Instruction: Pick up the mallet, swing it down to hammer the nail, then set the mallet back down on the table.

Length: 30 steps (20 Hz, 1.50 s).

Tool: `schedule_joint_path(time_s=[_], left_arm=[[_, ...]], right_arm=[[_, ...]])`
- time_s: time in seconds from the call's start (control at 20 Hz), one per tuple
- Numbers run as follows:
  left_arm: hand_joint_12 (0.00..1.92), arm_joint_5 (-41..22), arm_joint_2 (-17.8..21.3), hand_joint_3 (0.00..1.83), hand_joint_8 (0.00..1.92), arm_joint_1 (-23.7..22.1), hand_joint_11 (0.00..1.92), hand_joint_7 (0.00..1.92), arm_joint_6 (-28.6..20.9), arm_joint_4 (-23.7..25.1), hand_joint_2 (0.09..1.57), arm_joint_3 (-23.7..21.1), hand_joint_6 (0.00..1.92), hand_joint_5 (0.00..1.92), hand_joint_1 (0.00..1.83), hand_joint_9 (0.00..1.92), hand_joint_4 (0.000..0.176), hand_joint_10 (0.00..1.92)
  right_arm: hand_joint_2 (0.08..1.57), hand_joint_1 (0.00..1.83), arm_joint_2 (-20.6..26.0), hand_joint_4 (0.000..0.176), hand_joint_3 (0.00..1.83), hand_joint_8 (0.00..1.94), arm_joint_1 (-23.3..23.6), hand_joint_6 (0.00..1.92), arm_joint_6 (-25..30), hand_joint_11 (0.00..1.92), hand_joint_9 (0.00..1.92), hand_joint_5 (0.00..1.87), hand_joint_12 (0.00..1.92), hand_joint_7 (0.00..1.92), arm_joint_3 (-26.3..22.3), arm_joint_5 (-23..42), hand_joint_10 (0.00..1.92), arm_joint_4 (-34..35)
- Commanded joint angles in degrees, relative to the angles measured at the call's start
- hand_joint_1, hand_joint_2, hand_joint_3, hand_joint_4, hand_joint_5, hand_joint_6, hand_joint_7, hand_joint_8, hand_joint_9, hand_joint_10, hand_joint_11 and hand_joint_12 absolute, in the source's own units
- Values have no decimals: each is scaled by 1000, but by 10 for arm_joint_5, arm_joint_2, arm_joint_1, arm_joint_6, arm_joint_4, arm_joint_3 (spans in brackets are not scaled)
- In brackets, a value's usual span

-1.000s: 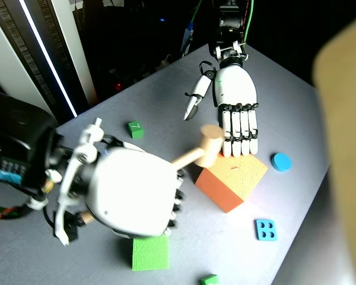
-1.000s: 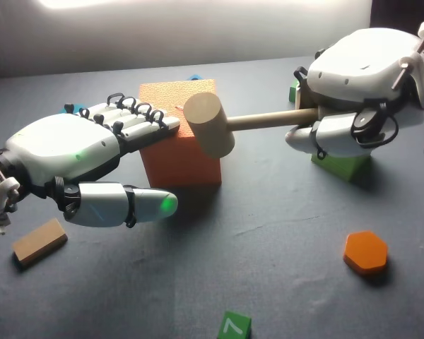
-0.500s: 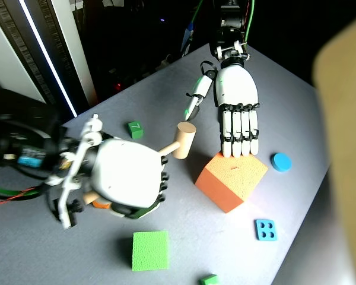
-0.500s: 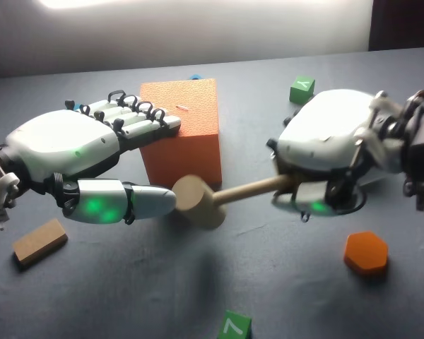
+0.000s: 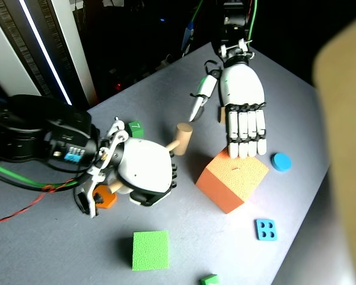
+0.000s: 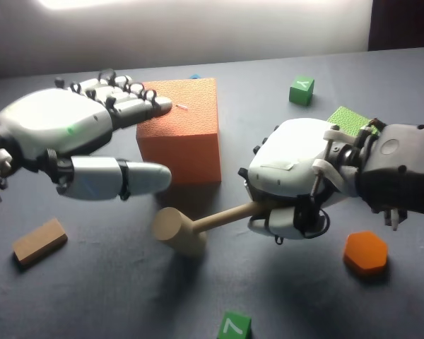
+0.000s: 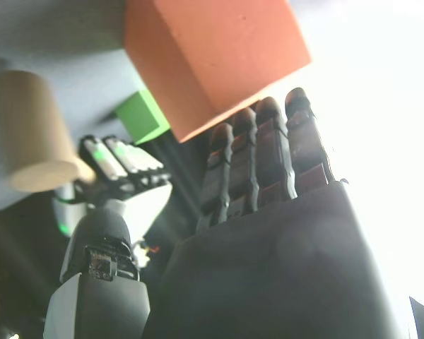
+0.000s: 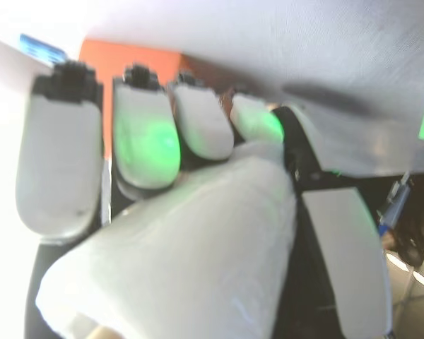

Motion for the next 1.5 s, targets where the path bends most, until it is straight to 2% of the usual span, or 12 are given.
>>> schedule_joint_path(time_s=[0.0, 0.3, 0.4, 0.6, 0.65, 0.7, 0.9, 0.95, 1.0, 1.05, 1.1, 1.45], left_arm=[[30, -60, 8, 0, 0, -11, 13, 127, -3, -5, 1178, 1, 0, 121, 0, 84, 0, 0], [47, -35, 35, 0, 8, -43, 35, 144, -3, 5, 1174, -14, 6, 135, 0, 106, 0, 9], [48, -9, 46, 0, 8, -62, 33, 147, -34, 47, 1176, -19, 7, 140, 0, 105, 0, 7], [55, 12, 66, 1, 3, -85, 34, 140, -53, 80, 1181, -35, 4, 139, 0, 104, 0, 5], [57, 19, 74, 0, 1, -88, 35, 135, -56, 86, 1174, -44, 0, 127, 0, 104, 0, 4], [58, 25, 81, 0, 3, -90, 35, 140, -58, 90, 1175, -52, 4, 133, 0, 109, 0, 6], [73, 35, 102, 2, 6, -90, 50, 153, -58, 92, 1183, -79, 5, 140, 0, 124, 0, 9], [72, 36, 104, 0, 1, -90, 39, 138, -59, 92, 1179, -84, 0, 126, 0, 111, 0, 3], [76, 36, 107, 2, 4, -90, 38, 144, -59, 92, 1184, -89, 4, 134, 0, 115, 0, 4], [76, 36, 107, 2, 4, -90, 38, 144, -60, 92, 1184, -91, 4, 134, 0, 115, 0, 4], [75, 36, 108, 1, 0, -90, 31, 137, -60, 92, 1182, -93, 2, 129, 0, 109, 0, 1], [202, 40, 109, 0, 3, -88, 0, 159, -115, 151, 1181, -101, 0, 149, 0, 126, 0, 0]], right_arm=[[1563, 263, 1, 176, 5, 1941, 5, 1921, -4, 1643, 1634, 1325, 1921, 1550, 4, 24, 1921, -6], [1559, 271, -4, 176, 0, 1941, -2, 1921, -11, 1649, 1626, 1316, 1921, 1543, 7, 24, 1921, -6], [1546, 273, -5, 176, 0, 1941, -4, 1921, -15, 1610, 1585, 1283, 1921, 1484, 7, 27, 1921, -6], [1417, 413, -6, 176, 0, 1941, -6, 1921, -14, 1254, 1288, 1113, 1921, 1214, 7, 27, 1921, -6], [1375, 461, -6, 76, 3, 1941, -6, 1921, -13, 1203, 1218, 1053, 1921, 1162, 7, 27, 1921, -6], [1360, 481, -6, 0, 0, 1941, -6, 1921, -13, 1162, 1179, 1002, 1921, 1132, 7, 27, 1921, -6], [1333, 550, -5, 0, 0, 1889, -12, 1856, -12, 824, 845, 650, 1921, 833, 7, 26, 1921, -6], [1330, 789, -4, 6, 18, 1719, -13, 1660, -12, 667, 754, 610, 1918, 758, 7, 26, 1799, -6], [1331, 864, -3, 32, 5, 1579, -14, 1592, -12, 622, 740, 611, 1836, 751, 7, 25, 1653, -6], [1331, 864, -3, 32, 5, 1579, -14, 1592, -12, 622, 740, 611, 1836, 751, 7, 25, 1653, -6], [1317, 698, -3, 0, 0, 1468, -15, 1431, -12, 631, 765, 634, 1783, 785, 7, 25, 1535, -6], [1316, 526, 8, 0, 0, 519, -15, 470, -12, 440, 730, 864, 1570, 915, -2, 21, 860, -6]])
